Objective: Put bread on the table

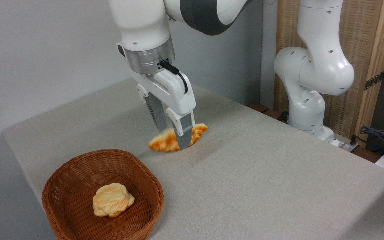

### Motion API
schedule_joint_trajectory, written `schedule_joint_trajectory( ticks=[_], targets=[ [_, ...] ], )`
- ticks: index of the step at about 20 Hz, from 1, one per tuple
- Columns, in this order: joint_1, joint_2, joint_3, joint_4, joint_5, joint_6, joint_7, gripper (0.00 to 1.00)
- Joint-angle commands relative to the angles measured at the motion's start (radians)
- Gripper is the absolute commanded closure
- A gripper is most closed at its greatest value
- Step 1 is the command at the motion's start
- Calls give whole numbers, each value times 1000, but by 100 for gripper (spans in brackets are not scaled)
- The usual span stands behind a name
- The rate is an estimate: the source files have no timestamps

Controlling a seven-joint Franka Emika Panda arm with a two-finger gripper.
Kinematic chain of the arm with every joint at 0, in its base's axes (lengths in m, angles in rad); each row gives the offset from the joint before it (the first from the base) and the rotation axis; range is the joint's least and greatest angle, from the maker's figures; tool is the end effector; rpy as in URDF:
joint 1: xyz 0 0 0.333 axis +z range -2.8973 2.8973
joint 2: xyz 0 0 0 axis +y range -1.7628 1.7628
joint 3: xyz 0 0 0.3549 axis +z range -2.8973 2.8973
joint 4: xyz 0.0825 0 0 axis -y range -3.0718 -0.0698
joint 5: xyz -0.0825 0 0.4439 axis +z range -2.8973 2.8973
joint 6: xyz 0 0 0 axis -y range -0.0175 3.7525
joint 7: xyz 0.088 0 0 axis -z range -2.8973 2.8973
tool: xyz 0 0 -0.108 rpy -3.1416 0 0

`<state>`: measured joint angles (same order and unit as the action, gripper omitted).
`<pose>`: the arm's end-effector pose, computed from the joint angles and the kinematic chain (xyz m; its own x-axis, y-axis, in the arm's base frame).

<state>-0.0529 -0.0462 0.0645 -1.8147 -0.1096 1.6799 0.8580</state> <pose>0.5958 -0.0031 0.5702 0.6761 -0.7364 0.0250 -0.7318 -0.6671 0.1396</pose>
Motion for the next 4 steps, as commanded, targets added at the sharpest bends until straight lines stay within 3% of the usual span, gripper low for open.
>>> schedule_joint_trajectory(
  ticks=[1,4],
  targets=[
    [-2,-4,21,2,18,136,18,0],
    [-1,9,23,2,18,221,10,0]
  ],
)
